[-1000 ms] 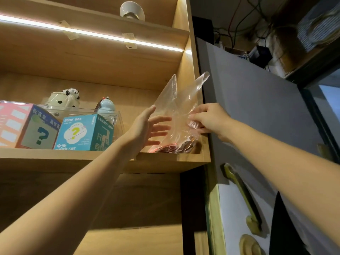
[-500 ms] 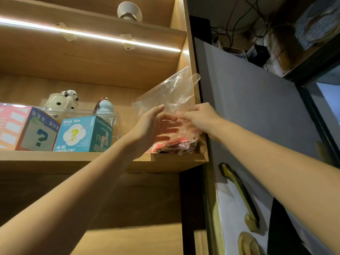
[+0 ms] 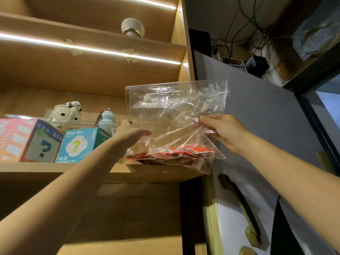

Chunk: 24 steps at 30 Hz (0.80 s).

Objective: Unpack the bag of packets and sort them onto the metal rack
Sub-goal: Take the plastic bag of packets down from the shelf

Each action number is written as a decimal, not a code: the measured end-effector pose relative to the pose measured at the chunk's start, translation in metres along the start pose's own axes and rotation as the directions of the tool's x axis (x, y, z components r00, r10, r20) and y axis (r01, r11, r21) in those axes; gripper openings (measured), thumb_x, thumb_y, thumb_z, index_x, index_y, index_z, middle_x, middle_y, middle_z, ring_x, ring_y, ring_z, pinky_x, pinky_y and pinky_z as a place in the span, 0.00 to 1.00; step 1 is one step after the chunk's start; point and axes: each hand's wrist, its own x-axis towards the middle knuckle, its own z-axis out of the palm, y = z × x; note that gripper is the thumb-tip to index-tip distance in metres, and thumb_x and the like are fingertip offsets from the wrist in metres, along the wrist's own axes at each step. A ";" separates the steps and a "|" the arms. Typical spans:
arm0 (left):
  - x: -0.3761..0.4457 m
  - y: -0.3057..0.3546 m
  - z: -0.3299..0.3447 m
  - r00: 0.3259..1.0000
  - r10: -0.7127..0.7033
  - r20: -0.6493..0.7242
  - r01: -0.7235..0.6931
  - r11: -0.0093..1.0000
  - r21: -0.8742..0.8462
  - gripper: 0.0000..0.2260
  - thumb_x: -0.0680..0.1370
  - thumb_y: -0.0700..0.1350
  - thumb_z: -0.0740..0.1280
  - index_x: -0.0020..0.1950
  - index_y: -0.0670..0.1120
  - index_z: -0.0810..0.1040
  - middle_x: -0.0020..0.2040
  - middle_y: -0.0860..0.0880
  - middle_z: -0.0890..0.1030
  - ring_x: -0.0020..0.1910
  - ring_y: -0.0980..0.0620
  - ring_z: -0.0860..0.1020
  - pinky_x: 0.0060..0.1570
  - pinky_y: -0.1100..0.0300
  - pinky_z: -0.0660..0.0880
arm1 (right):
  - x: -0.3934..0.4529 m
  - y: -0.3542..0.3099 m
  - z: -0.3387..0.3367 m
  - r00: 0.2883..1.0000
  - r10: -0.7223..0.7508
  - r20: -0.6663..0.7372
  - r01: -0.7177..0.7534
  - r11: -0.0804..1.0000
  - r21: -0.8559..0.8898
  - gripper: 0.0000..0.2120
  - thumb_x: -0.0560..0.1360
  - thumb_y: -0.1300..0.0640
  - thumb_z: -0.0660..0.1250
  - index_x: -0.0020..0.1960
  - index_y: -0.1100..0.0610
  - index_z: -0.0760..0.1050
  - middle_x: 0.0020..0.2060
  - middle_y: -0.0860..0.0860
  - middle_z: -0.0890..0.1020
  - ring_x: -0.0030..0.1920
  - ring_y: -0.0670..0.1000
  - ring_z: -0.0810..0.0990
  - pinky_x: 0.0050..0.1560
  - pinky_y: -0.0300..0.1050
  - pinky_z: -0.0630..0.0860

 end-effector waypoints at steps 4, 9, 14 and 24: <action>0.001 0.001 -0.006 0.991 -0.069 0.116 0.064 0.997 0.049 0.39 0.62 0.52 0.74 0.68 0.40 0.65 0.69 0.40 0.68 0.67 0.42 0.68 0.65 0.50 0.65 | 0.001 0.006 -0.017 0.999 0.024 -0.021 -0.023 0.999 0.039 0.02 0.73 0.58 0.67 0.42 0.54 0.77 0.36 0.49 0.81 0.38 0.47 0.79 0.47 0.44 0.75; -0.005 0.003 -0.004 0.943 -0.099 0.317 0.110 0.994 -0.017 0.18 0.73 0.52 0.66 0.61 0.49 0.72 0.72 0.42 0.64 0.70 0.43 0.63 0.70 0.46 0.59 | 0.000 0.017 -0.035 0.997 0.077 -0.019 -0.074 0.990 0.123 0.03 0.73 0.60 0.67 0.46 0.59 0.78 0.31 0.48 0.83 0.31 0.44 0.81 0.37 0.37 0.78; -0.005 0.003 0.007 0.961 -0.079 0.264 0.110 0.988 -0.106 0.07 0.74 0.49 0.66 0.48 0.47 0.72 0.58 0.45 0.70 0.53 0.48 0.71 0.57 0.52 0.68 | -0.003 0.020 -0.040 0.994 0.112 0.008 -0.111 0.974 0.196 0.03 0.73 0.61 0.67 0.45 0.61 0.78 0.30 0.49 0.84 0.29 0.42 0.81 0.29 0.32 0.77; -0.009 0.009 -0.003 0.976 0.045 0.214 0.005 0.974 -0.227 0.16 0.69 0.44 0.70 0.52 0.37 0.75 0.43 0.46 0.77 0.38 0.53 0.76 0.32 0.66 0.75 | -0.005 0.024 -0.044 0.994 0.097 -0.045 -0.085 0.973 0.216 0.04 0.73 0.62 0.67 0.47 0.62 0.77 0.34 0.50 0.84 0.33 0.43 0.82 0.35 0.31 0.79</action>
